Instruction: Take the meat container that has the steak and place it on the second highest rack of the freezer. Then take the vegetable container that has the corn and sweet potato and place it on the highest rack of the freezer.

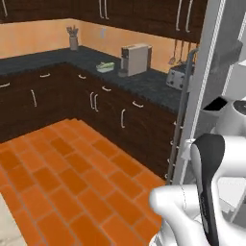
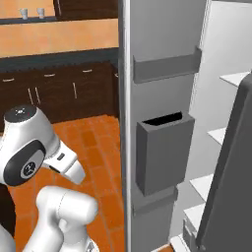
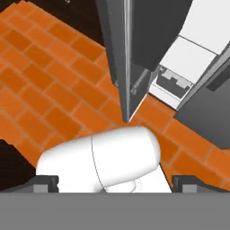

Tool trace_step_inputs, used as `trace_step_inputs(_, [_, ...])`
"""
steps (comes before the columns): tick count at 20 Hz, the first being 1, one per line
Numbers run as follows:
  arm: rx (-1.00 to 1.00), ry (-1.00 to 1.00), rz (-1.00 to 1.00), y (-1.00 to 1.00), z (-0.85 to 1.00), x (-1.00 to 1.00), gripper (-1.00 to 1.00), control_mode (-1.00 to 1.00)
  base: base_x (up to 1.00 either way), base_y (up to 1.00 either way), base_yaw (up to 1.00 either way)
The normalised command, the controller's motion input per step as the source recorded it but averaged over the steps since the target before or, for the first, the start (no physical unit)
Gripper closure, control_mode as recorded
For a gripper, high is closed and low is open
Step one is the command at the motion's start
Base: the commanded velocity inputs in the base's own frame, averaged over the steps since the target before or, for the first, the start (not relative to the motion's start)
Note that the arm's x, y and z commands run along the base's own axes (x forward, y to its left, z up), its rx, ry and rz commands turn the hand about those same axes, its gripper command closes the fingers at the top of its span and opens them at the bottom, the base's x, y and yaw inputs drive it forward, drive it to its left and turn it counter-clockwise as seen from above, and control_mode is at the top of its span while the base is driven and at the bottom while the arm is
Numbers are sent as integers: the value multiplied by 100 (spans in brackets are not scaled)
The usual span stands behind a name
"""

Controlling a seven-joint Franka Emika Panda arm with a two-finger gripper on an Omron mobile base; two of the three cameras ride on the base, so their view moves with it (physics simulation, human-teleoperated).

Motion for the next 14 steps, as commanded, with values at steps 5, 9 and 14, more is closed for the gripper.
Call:
trace_step_inputs(5, [0,0,0,0,0,0,-100,100,-24,5,96])
trace_step_inputs(9, [0,0,0,0,0,0,-100,100,93,1,19])
trace_step_inputs(14, [0,0,0,0,0,0,-100,100,100,9,0])
